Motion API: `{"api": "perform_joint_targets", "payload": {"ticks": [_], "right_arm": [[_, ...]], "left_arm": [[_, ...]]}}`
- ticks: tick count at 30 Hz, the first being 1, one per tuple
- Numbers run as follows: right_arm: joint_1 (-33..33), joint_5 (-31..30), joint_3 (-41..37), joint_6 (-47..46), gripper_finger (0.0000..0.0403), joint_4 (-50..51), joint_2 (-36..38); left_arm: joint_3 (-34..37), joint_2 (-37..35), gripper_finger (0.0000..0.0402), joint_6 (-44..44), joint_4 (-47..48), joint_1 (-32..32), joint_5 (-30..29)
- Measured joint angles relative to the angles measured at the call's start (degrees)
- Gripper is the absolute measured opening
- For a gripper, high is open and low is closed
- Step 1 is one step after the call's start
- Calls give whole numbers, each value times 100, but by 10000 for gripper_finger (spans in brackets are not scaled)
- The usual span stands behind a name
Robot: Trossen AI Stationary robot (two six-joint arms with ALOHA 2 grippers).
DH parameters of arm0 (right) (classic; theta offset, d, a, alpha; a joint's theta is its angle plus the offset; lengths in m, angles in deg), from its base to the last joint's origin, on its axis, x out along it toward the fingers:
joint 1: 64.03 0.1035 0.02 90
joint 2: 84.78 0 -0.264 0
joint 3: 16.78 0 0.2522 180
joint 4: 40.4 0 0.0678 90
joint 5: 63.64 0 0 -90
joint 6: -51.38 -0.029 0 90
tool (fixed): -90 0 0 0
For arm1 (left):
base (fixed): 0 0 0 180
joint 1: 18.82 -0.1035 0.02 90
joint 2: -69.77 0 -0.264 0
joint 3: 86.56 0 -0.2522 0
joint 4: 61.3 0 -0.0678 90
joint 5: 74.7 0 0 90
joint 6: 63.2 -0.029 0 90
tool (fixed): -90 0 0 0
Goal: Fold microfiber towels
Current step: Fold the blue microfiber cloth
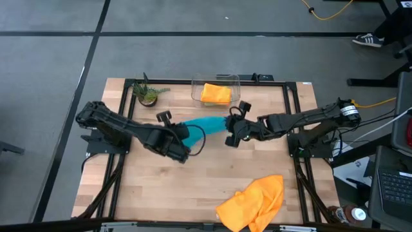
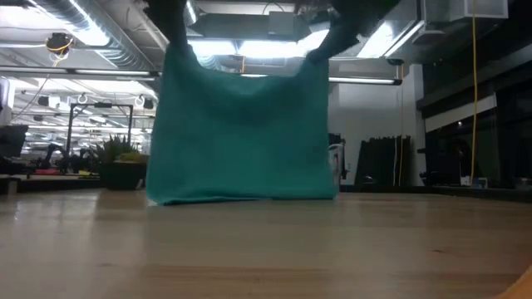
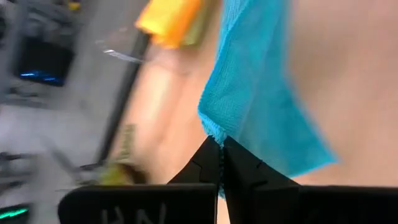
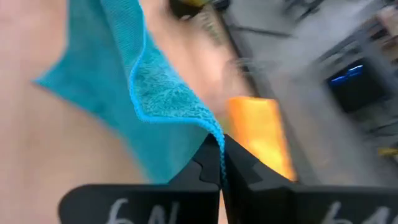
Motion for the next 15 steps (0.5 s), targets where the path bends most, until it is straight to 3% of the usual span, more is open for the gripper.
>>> {"api": "perform_joint_targets", "payload": {"ticks": [5,10,12,15], "right_arm": [[458,638,-519,-817,0,-19,-34],[1147,870,-918,-1696,0,-72,-34],[1403,800,-957,-1850,0,-47,-34],[1640,127,-957,-1856,0,-80,-34]], "left_arm": [[243,167,0,283,-945,497,602],[691,322,0,526,-2237,981,950],[804,333,0,523,-2418,1136,886],[852,323,0,505,-2360,1187,551]]}}
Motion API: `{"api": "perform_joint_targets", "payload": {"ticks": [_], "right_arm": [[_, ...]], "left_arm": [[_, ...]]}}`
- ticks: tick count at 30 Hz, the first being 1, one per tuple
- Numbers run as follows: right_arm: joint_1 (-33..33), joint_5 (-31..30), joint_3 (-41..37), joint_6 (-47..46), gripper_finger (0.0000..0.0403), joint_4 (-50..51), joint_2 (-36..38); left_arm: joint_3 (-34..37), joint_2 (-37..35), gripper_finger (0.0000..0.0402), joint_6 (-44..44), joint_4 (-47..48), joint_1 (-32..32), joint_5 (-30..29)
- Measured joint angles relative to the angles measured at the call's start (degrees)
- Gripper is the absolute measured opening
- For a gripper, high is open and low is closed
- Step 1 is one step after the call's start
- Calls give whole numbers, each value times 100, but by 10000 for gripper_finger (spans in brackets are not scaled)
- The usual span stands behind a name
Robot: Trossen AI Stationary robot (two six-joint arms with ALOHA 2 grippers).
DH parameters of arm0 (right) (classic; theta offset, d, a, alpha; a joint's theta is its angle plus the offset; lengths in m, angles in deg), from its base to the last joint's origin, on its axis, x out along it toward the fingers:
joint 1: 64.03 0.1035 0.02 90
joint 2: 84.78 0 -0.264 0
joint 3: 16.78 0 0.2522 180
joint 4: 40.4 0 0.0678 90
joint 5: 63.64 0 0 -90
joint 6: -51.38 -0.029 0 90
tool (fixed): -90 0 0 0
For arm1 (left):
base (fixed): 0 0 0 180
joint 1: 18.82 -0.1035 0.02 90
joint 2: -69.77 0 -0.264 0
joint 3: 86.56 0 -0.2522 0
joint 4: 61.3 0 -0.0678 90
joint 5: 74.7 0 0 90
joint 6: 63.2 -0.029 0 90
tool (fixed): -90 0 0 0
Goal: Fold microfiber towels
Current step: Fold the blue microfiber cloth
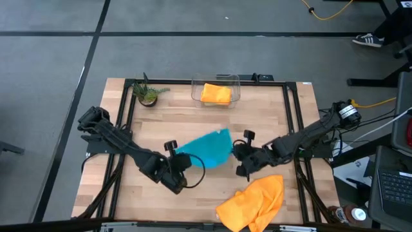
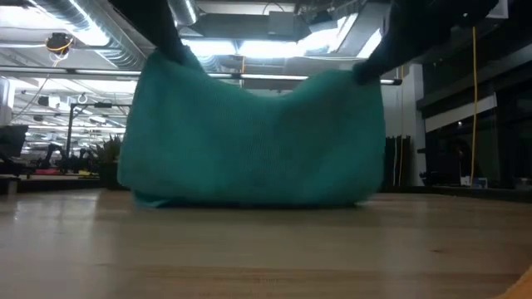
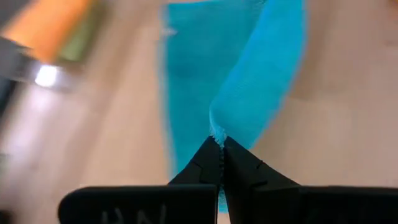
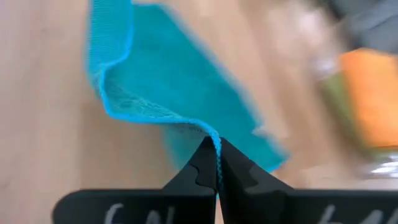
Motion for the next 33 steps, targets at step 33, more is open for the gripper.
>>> {"api": "perform_joint_targets", "payload": {"ticks": [33], "right_arm": [[-16,-1630,1172,2448,0,-522,674]], "left_arm": [[-2425,-202,0,-1829,2383,-429,-905]]}}
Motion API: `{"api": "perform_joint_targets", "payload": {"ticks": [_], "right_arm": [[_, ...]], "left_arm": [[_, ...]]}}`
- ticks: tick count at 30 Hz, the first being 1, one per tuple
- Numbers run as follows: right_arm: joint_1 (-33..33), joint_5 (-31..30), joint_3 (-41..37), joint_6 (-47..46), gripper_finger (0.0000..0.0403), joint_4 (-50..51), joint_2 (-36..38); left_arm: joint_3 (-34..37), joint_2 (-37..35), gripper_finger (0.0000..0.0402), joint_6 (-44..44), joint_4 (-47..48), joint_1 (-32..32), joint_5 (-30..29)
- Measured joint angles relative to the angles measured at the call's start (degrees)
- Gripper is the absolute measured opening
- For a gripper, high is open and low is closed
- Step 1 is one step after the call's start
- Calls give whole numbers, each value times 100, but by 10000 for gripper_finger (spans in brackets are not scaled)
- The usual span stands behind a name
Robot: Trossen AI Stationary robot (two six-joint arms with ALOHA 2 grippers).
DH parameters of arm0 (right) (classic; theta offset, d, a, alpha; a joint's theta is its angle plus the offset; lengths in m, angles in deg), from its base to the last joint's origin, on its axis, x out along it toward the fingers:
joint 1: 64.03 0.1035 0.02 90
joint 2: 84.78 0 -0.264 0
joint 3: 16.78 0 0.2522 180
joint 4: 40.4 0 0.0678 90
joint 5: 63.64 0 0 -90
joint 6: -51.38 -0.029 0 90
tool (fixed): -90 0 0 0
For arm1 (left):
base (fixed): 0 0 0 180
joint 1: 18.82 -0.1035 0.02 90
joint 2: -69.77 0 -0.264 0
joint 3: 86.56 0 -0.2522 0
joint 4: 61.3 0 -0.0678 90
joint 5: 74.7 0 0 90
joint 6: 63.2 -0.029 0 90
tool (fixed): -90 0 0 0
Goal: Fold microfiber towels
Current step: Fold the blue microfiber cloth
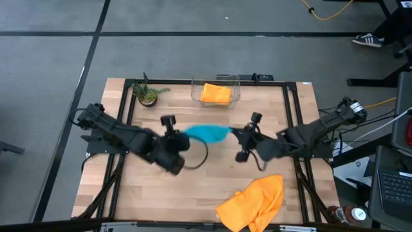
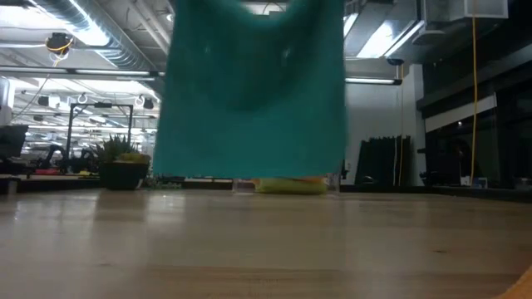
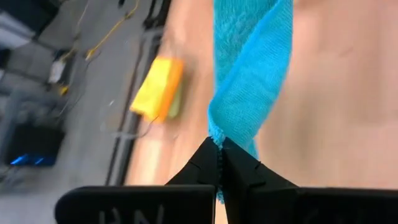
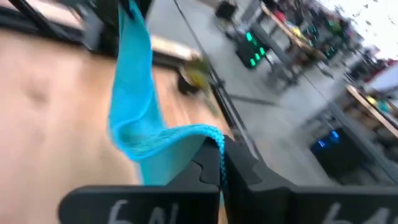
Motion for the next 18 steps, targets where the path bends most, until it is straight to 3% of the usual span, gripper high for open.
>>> {"api": "perform_joint_targets", "payload": {"ticks": [4,7,10,14,18], "right_arm": [[380,-18,263,-10,0,35,13],[312,193,134,-736,0,455,10],[27,540,-425,-1503,0,695,-172],[-369,203,-1000,-1766,0,416,-242],[-848,236,-1502,-1922,0,-8,-307]], "left_arm": [[-274,0,0,439,-131,556,3],[-214,-4,0,1169,-110,688,335],[371,-4,0,1615,-135,639,509],[1471,4,0,1755,-664,288,643],[2638,2,0,1747,-1577,-239,601]]}}
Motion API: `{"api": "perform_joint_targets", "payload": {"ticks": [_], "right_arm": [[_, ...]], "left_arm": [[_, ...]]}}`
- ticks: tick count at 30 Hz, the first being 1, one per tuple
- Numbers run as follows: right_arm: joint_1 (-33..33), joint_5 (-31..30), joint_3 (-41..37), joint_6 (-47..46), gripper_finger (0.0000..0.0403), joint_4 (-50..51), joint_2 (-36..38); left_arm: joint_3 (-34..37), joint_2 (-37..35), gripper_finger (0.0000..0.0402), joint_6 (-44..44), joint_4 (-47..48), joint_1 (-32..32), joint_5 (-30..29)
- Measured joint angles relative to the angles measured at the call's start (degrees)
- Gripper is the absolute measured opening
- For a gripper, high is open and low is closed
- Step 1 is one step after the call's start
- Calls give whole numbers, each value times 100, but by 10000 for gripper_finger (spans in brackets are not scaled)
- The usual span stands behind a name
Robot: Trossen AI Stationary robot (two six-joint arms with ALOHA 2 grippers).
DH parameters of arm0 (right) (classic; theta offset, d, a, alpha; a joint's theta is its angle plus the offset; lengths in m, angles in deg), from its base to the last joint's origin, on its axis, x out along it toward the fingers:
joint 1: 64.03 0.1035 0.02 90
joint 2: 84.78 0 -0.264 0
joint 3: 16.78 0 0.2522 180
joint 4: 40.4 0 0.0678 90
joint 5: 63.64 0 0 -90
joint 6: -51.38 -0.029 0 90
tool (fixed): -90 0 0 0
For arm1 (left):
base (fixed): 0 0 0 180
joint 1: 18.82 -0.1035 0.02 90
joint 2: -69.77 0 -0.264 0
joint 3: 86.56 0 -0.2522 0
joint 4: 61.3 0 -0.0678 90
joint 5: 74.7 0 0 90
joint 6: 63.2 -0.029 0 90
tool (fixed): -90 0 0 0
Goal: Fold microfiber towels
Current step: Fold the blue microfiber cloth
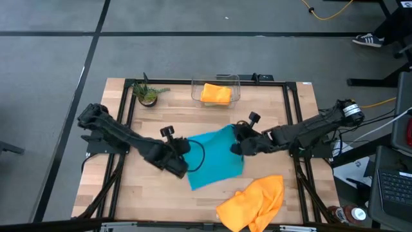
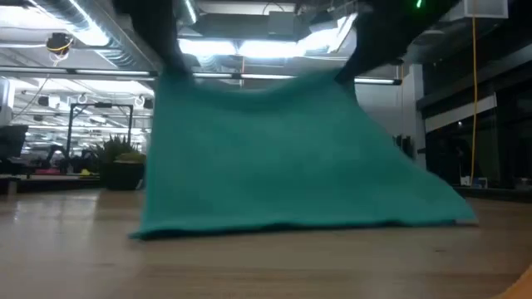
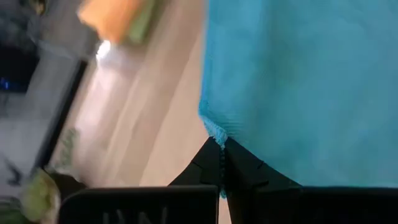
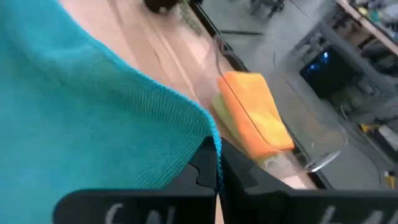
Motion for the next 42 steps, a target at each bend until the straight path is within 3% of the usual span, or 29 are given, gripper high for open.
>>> {"api": "perform_joint_targets", "payload": {"ticks": [5,14,20,28,42], "right_arm": [[-460,107,-652,54,0,-722,10],[-1155,309,-1310,817,0,-2225,12],[-1063,726,-1311,784,0,-2040,13],[-499,1253,-1313,11,0,-973,13],[310,1833,-1315,-504,0,-553,-269]], "left_arm": [[785,4,0,-158,-383,-512,-47],[904,0,0,-615,-804,-1022,-110],[904,0,0,-564,-1266,-781,-62],[904,35,0,-116,-1651,-157,55],[910,1083,0,21,-3213,554,364]]}}
